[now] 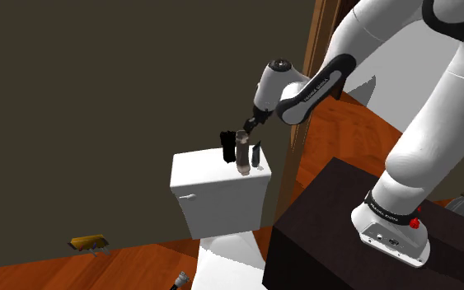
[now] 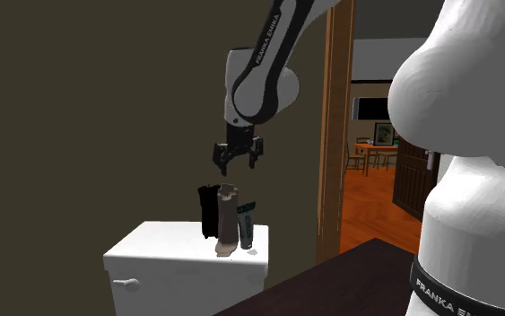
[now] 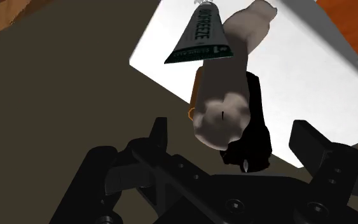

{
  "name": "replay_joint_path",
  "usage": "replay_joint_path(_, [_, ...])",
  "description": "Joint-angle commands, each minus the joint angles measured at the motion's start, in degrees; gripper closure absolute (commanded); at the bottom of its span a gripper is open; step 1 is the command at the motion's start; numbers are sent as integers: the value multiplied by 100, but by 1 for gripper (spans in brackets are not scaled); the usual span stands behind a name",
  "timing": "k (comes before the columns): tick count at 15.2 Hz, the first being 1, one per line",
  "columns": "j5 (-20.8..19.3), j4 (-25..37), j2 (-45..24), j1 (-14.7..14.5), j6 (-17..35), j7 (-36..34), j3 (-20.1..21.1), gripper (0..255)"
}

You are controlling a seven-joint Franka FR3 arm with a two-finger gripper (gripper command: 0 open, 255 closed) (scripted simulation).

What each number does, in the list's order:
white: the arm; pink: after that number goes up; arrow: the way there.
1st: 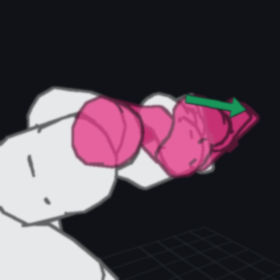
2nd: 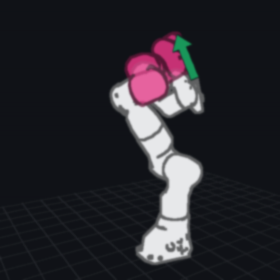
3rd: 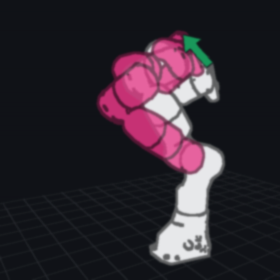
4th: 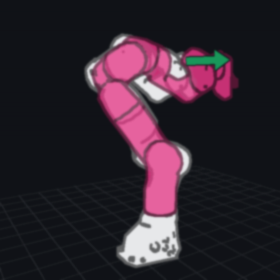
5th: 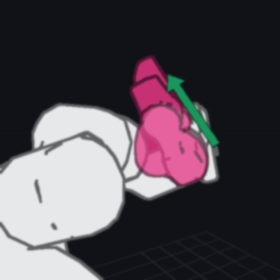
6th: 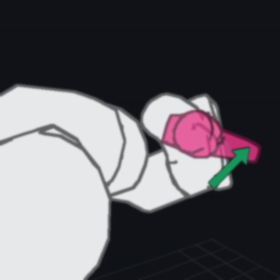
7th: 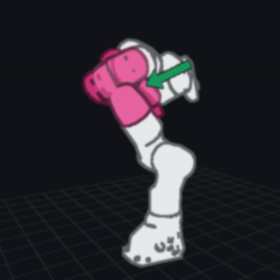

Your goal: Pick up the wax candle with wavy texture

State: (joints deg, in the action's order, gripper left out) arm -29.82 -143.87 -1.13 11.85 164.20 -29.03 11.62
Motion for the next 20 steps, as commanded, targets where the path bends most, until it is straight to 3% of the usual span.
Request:
replay_joint_path(1, [-1008, 376, -523, 10, 254, -858, -118, 0])
replay_joint_path(3, [-1877, 815, -1009, -202, 412, -1649, -420, 0])
replay_joint_path(6, [-2875, 1520, -1696, -644, 614, -2639, -951, 0])
replay_joint_path(14, [-3941, 1935, -2355, -1175, 960, -3789, -1606, 0])
replay_joint_path(16, [-4017, 1962, -2400, -1212, 985, -3875, -1652, 0])
replay_joint_path(17, [-4006, 1972, -2408, -1209, 981, -3865, -1645, 255])
replay_joint_path(20, [-4011, 1964, -2401, -1211, 982, -3870, -1648, 255])
